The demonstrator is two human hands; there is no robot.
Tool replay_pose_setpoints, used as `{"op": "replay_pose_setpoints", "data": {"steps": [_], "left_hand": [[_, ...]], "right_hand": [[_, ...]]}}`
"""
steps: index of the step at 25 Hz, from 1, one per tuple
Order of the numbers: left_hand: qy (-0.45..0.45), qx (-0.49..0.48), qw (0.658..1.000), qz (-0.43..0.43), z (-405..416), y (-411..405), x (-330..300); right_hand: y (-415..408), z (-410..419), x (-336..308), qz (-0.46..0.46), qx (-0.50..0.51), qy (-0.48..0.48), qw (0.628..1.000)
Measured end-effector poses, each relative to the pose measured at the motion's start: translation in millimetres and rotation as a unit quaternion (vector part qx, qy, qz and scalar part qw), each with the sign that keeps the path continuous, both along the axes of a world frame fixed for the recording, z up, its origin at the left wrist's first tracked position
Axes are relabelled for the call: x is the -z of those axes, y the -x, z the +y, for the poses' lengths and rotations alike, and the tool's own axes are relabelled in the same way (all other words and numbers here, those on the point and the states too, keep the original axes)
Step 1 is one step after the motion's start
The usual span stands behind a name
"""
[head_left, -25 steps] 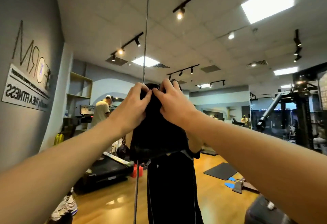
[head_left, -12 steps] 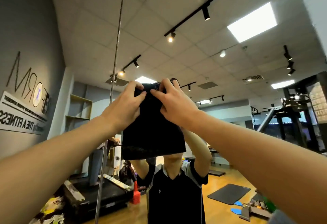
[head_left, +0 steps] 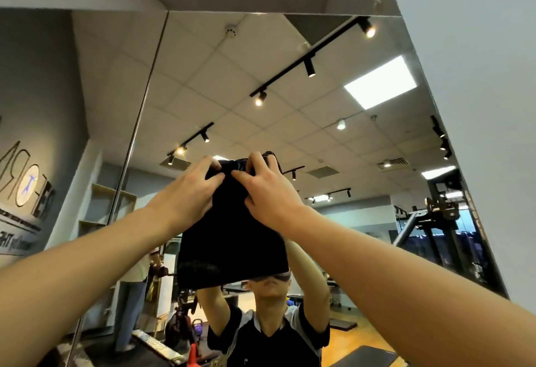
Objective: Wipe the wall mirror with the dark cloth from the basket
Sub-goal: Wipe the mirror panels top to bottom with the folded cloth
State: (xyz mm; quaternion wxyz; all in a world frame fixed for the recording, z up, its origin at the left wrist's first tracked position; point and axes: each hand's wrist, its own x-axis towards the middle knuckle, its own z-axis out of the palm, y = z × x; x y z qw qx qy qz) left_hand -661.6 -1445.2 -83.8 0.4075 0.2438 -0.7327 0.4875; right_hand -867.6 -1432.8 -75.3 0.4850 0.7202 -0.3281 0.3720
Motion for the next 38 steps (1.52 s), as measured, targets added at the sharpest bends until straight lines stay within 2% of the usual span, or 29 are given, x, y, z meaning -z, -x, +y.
{"op": "replay_pose_setpoints", "data": {"steps": [7,15,24,27,31,38], "left_hand": [[-0.010,-0.067,0.998,0.007,-14,-22,-10],[-0.005,-0.046,0.999,0.003,-39,-66,-22],[0.006,-0.011,1.000,-0.018,-41,-78,-63],[-0.033,0.017,0.999,-0.021,-20,-76,-91],[-0.069,0.005,0.997,-0.044,30,-68,-155],[-0.151,-0.022,0.988,-0.003,204,-45,-273]], "right_hand": [[-32,-27,5,-0.040,-0.013,0.019,0.999],[-69,-66,-4,-0.075,-0.055,0.091,0.991],[-68,-52,-41,-0.048,-0.009,0.067,0.997],[-61,-25,-66,-0.049,-0.020,0.019,0.998],[-43,35,-128,-0.048,-0.030,-0.060,0.997],[-24,218,-249,-0.083,-0.047,-0.165,0.982]]}}
